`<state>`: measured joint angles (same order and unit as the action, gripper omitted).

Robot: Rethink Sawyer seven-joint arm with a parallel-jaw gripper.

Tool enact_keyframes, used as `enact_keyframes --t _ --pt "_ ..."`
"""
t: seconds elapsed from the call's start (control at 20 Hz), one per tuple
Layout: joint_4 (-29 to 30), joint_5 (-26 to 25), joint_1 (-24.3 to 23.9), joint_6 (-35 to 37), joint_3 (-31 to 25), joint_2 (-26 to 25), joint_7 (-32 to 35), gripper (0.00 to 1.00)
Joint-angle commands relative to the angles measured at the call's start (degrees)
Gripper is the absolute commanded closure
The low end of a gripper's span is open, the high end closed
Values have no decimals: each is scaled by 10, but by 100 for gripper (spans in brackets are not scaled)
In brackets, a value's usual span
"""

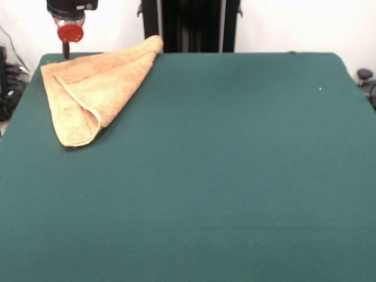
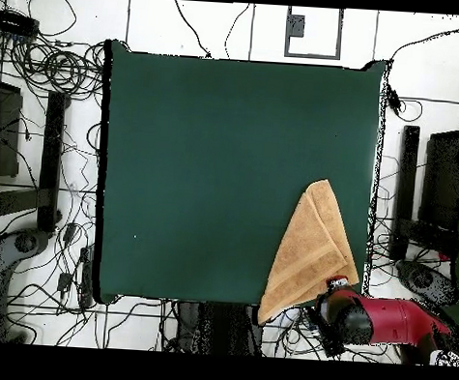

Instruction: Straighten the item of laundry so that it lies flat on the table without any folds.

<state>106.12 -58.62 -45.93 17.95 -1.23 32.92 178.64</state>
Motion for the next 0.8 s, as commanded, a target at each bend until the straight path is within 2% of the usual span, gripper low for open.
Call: enact_keyframes --t 0.05,0.3,0.65,0.8 --pt "62 -12 -11 58 -99 23 -256 100" --pt "61 -31 -15 2 -102 21 -199 100" --pt "72 -24 -29 2 -117 40 -206 100" --pt "70 -36 -24 -11 -111 42 -195 100"
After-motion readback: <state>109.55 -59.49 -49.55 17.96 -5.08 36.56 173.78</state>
